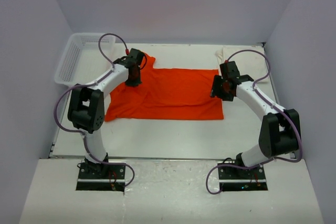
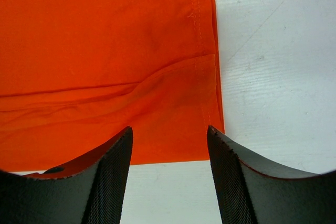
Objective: Fold and stack the t-shirts
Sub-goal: Fold the flattened tshirt in 1/3 of the way
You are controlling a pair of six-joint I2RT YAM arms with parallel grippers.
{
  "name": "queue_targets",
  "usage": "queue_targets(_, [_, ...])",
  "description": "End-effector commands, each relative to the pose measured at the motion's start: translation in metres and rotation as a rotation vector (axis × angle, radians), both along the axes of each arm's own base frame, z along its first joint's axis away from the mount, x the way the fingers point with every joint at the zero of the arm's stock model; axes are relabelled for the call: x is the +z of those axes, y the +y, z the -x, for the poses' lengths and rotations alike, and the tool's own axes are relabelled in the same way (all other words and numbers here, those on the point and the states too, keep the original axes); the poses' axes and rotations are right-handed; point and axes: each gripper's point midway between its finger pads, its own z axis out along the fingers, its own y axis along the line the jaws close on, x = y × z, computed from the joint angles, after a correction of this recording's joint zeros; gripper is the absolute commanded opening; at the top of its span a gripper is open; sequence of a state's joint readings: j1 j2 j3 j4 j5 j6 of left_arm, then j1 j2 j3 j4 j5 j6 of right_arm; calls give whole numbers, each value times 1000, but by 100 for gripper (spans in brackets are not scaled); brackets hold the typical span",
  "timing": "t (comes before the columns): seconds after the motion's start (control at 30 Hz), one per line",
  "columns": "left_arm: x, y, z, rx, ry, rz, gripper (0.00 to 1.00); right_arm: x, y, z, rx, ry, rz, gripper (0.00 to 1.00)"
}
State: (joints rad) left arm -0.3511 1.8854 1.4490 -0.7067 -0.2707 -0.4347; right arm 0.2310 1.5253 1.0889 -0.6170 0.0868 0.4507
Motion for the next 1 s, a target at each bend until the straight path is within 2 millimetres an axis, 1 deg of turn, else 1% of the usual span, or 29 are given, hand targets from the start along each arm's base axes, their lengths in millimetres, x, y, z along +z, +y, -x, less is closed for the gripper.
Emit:
queue_targets(0.0, [16, 19, -22, 49, -39, -30, 0, 12, 2, -7, 12, -41, 5, 60])
queue_targets(0.03, [18, 19, -29, 49, -42, -14, 0, 12, 1, -8, 11, -42, 5, 60])
queue_targets(0.07, [8, 25, -32, 60, -13, -5, 0, 12, 2, -7, 14, -44, 5, 60])
queue_targets(0.2, [1, 27, -46, 66, 2, 45, 0, 12, 2, -6, 14, -42, 6, 60])
queue_targets(0.27, [-7, 28, -51, 62, 16, 64, 0, 12, 1, -7, 13, -43, 4, 60])
queue_targets(0.3, [-6, 28, -55, 60, 13, 68, 0, 12, 2, -6, 14, -43, 4, 60])
queue_targets(0.33, [-14, 29, -53, 59, 41, 61, 0, 12, 3, -7, 16, -44, 1, 60])
queue_targets(0.5, [-26, 24, -60, 41, 51, 91, 0, 11, 3, -7, 16, -47, -3, 60])
queue_targets(0.53, [-31, 25, -61, 40, 61, 93, 0, 11, 3, -7, 17, -45, -4, 60])
queue_targets(0.67, [-38, 27, -68, 41, 58, 97, 0, 7, 4, -6, 20, -36, -7, 60])
queue_targets(0.8, [-37, 31, -70, 34, 42, 84, 0, 8, 5, -6, 22, -42, -10, 60])
queue_targets(0.83, [-28, 31, -74, 30, 8, 83, 0, 8, 6, -6, 23, -43, -12, 60])
queue_targets(0.87, [-28, 39, -70, 51, 4, 48, 0, 8, 6, -7, 24, -44, -15, 60])
queue_targets(0.9, [-15, 43, -72, 72, -39, 38, 0, 8, 6, -6, 24, -42, -14, 60])
queue_targets(0.93, [-8, 47, -71, 85, -62, 25, 0, 8, 7, -7, 27, -42, -16, 60])
queue_targets(0.97, [-6, 55, -64, 105, -69, -6, 0, 9, 8, -6, 30, -45, -17, 60])
